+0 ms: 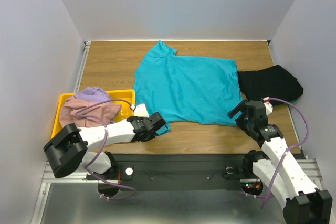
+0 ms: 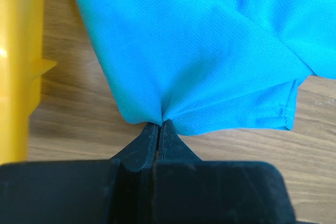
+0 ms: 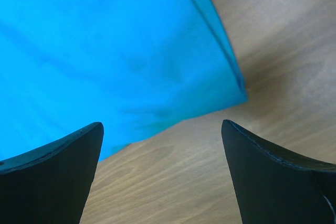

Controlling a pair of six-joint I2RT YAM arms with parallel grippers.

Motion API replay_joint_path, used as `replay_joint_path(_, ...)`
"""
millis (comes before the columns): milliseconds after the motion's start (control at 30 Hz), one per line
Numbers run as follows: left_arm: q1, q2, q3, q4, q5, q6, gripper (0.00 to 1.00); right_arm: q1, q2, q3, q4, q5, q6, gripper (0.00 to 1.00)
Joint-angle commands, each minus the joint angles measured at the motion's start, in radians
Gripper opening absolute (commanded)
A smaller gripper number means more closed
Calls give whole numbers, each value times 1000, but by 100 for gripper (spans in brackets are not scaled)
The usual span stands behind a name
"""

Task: Fold and stack the t-shirts
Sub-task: Flatten the tshirt out, then fold the tshirt

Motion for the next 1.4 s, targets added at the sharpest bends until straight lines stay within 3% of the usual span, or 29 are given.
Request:
replay_joint_path(0,-5,-70,-23,-51,-28,13,0,5,32,-44,-31,40,89,100)
replay_joint_path(67,-5,-91,-23,-38,-17,27,0,5,40,-53,-29,75,107,100)
replay_joint_path(300,-5,-130,-28,-31,15,65,0,5,42,-89,-5,121,127,77)
replay_joint_path(367,-5,-145,-35,-35,15,69,0,5,39,-92,18,129,123,65)
replay_joint_path(400,-5,-156,-40,-37,8,70,0,5,39,-90,27,130,113,51)
replay_joint_path(433,-5,-159,-44,-49,0,58,0,5,39,-90,32,130,110,48)
replay_joint_path(600,-5,-182,-58,-45,9,52,0,5,75,-95,58,124,109,46)
replay_joint_path(700,-5,-187,-63,-32,-1,55,0,5,65,-98,77,115,90,27)
replay_joint_path(767,-5,-187,-52,-52,-14,53,0,5,50,-98,77,109,84,21)
replay_joint_path(833,-5,-190,-43,-58,-20,56,0,5,33,-101,77,101,77,0)
replay_joint_path(1200,-3,-234,35,6,9,180,0,5,25,-57,78,49,-6,0)
replay_joint_path(1367,81,-196,95,93,47,269,0,5,82,-4,97,60,-31,0)
